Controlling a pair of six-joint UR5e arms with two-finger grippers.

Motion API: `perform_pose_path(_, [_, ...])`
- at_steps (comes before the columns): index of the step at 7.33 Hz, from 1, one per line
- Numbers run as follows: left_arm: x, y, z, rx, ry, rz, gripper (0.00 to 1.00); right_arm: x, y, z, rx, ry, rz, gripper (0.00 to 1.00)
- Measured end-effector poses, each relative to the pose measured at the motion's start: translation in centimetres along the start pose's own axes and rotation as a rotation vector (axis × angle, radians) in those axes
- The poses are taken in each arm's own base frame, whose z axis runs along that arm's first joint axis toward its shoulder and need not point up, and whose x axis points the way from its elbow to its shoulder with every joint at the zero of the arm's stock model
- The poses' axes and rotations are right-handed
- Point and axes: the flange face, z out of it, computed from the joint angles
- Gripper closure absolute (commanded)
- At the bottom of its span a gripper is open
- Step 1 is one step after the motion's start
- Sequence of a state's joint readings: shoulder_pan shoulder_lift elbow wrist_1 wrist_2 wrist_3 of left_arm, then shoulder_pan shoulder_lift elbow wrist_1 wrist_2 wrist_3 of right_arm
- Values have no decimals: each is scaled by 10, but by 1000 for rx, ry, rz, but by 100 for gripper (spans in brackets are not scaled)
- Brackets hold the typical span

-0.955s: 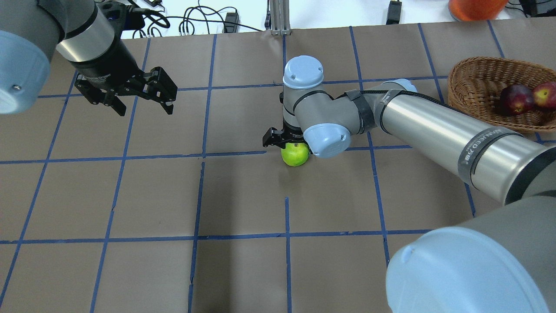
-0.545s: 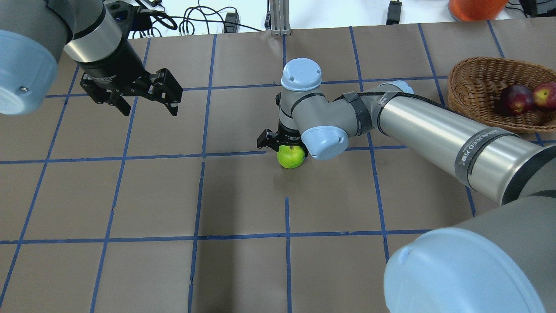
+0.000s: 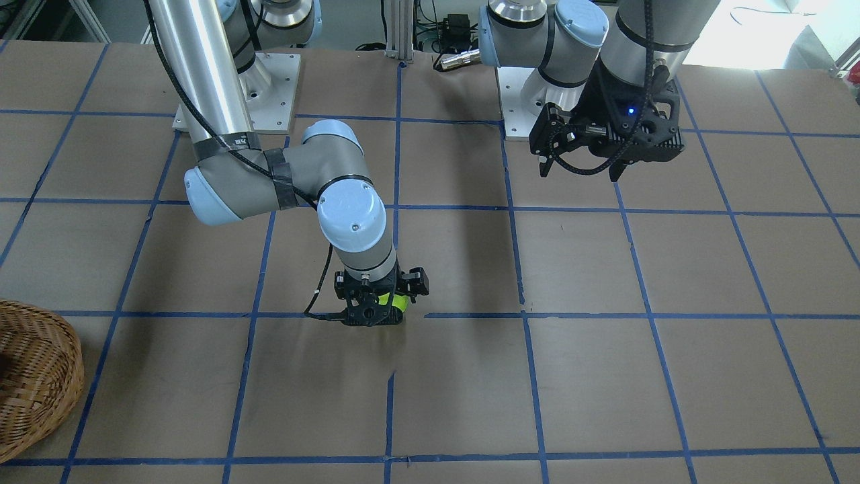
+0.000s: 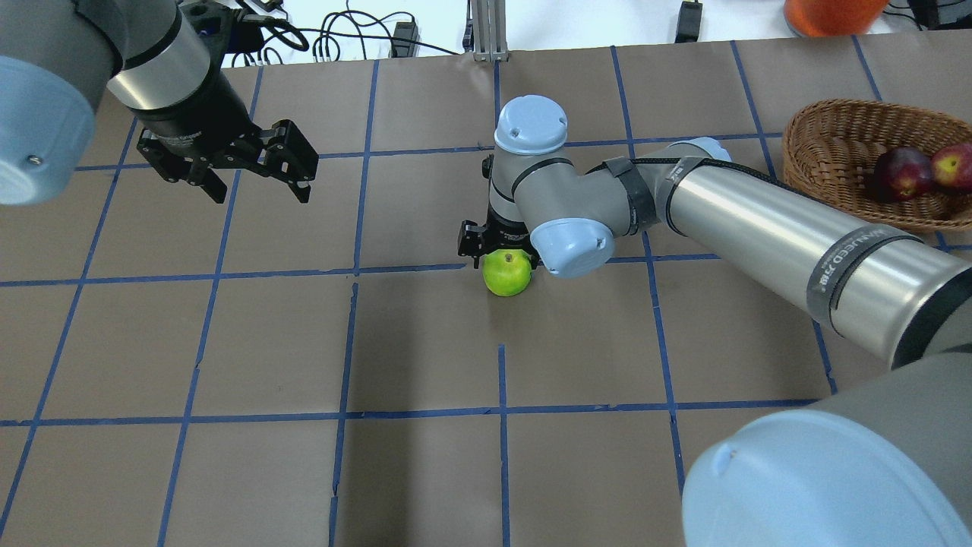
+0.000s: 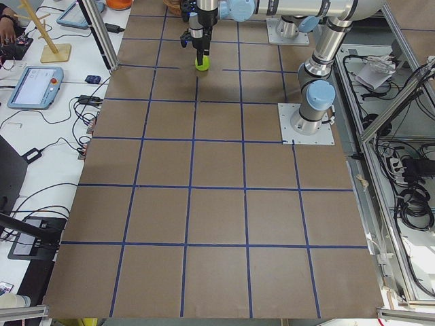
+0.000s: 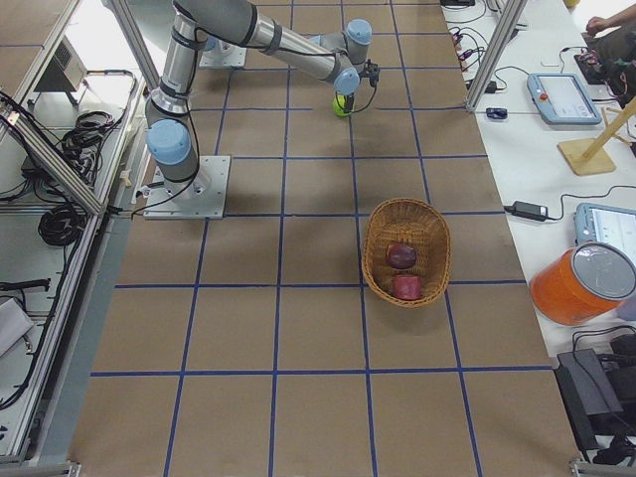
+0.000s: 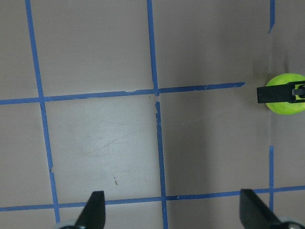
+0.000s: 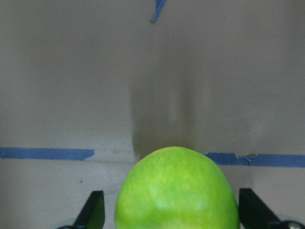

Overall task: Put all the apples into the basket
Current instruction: 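Close the right gripper on the green apple, then carry the green apple into the basket and open the right gripper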

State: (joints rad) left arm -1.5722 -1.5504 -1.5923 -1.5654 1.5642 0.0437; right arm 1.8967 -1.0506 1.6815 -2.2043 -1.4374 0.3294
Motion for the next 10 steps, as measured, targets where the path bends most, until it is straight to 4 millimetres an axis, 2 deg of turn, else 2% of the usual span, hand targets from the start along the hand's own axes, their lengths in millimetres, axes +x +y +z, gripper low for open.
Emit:
perform_pose_path(2, [-2,5,0,-35,2,-23,0,3,0,-6,9,-1,3,0])
perform_pose_path(3, [-2,6,0,-42,3,-33,0,5,3,1,-3,6,4,0])
perform_pose_path(4, [-2,7,0,-45,4,-45,0,7,6,11,-21,12,8,11])
perform_pose_path(5, [-2,7,0,-45,1,-52,0,8,8,15,-30,12,12,47])
perform_pose_path(6, [-2,8,0,-44,-3,-53,0,8,5,10,-21,8,14,70])
perform_pose_path(8, [-2,8,0,-43,-7,-54,0,17,-12,-20,9,-3,33,71])
perform_pose_path(9, [-3,7,0,-42,-7,-55,0,35,-28,-44,12,-3,46,71])
perform_pose_path(10, [-3,7,0,-42,-7,-55,0,72,-52,-79,11,2,41,71])
